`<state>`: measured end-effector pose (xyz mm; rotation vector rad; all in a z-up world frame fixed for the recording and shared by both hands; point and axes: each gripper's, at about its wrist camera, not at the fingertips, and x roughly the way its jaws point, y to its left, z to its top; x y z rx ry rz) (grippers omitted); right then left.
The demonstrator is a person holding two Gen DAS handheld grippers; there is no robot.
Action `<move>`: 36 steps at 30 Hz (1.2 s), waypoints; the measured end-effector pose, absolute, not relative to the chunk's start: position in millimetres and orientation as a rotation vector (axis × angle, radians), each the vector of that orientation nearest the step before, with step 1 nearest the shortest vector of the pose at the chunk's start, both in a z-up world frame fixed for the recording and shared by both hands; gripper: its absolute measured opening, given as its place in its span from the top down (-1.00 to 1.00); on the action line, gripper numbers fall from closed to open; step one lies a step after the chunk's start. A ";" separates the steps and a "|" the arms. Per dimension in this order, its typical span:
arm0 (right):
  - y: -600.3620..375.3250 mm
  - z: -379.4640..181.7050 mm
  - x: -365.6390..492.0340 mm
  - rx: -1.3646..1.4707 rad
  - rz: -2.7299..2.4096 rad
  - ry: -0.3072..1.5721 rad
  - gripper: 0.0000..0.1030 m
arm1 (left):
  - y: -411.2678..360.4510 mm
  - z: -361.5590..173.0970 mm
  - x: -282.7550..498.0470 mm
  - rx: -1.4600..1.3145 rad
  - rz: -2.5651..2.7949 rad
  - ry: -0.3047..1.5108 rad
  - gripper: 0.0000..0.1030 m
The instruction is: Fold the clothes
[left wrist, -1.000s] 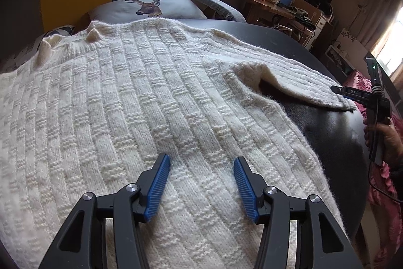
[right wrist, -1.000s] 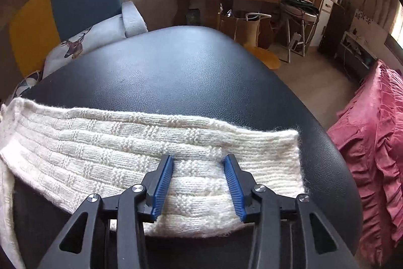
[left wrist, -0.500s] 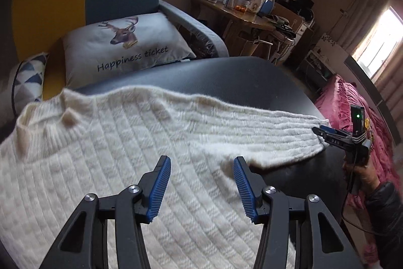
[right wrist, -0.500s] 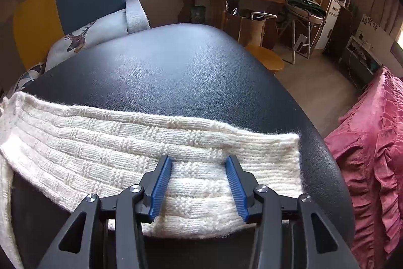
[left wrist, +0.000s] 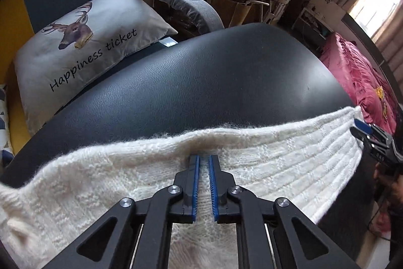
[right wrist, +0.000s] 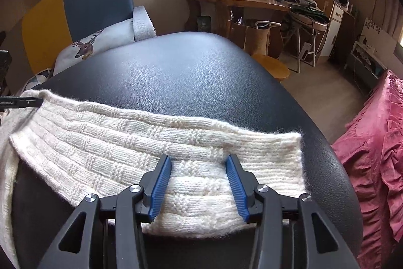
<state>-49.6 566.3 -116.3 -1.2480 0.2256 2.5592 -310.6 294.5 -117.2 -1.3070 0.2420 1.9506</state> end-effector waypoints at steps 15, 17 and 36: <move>479.7 -57.7 -99.2 -1.363 2.869 0.269 0.09 | 227.2 -67.6 -197.1 -1.110 1.857 0.043 0.80; 442.1 -60.2 -120.5 -1.482 2.925 0.216 0.09 | 229.4 -70.2 -175.2 -1.115 1.810 0.035 0.79; 411.9 -115.8 -150.2 -1.575 2.725 0.038 0.10 | 232.0 -116.0 -111.7 -1.257 1.840 0.010 0.80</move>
